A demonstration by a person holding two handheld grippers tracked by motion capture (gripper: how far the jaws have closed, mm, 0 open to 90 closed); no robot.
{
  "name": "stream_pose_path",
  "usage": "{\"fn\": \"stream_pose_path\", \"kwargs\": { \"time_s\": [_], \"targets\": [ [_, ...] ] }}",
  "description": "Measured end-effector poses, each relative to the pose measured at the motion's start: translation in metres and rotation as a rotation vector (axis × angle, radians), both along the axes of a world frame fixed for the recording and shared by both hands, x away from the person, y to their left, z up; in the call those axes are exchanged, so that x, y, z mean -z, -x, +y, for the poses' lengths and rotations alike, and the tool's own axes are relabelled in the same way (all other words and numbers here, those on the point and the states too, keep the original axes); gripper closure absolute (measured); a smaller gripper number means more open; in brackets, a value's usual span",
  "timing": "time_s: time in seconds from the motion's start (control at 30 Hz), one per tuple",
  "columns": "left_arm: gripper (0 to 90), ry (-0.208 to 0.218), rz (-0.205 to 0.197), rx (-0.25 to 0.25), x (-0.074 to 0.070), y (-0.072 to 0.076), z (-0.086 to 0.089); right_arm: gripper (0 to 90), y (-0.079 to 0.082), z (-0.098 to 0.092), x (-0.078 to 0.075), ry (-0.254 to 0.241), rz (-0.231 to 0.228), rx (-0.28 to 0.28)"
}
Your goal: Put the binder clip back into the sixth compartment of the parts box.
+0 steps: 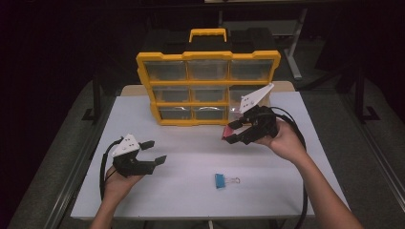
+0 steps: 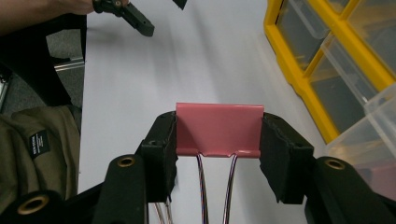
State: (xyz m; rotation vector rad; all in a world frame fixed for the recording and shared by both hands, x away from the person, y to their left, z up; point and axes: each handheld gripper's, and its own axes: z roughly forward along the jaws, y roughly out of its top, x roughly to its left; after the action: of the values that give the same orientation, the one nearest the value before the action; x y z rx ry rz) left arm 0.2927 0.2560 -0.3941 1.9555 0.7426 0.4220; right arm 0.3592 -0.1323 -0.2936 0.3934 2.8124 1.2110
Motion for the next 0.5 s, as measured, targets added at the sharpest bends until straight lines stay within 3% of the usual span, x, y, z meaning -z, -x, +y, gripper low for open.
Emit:
{"fn": "stream_pose_path", "kwargs": {
  "time_s": [0.5],
  "targets": [
    [27.8, -0.008, -0.004, 0.003, 0.000, 0.000, 0.001, 48.5, -0.013, -0.002, -0.030, 0.002, -0.033, 0.009]
  ]
}}
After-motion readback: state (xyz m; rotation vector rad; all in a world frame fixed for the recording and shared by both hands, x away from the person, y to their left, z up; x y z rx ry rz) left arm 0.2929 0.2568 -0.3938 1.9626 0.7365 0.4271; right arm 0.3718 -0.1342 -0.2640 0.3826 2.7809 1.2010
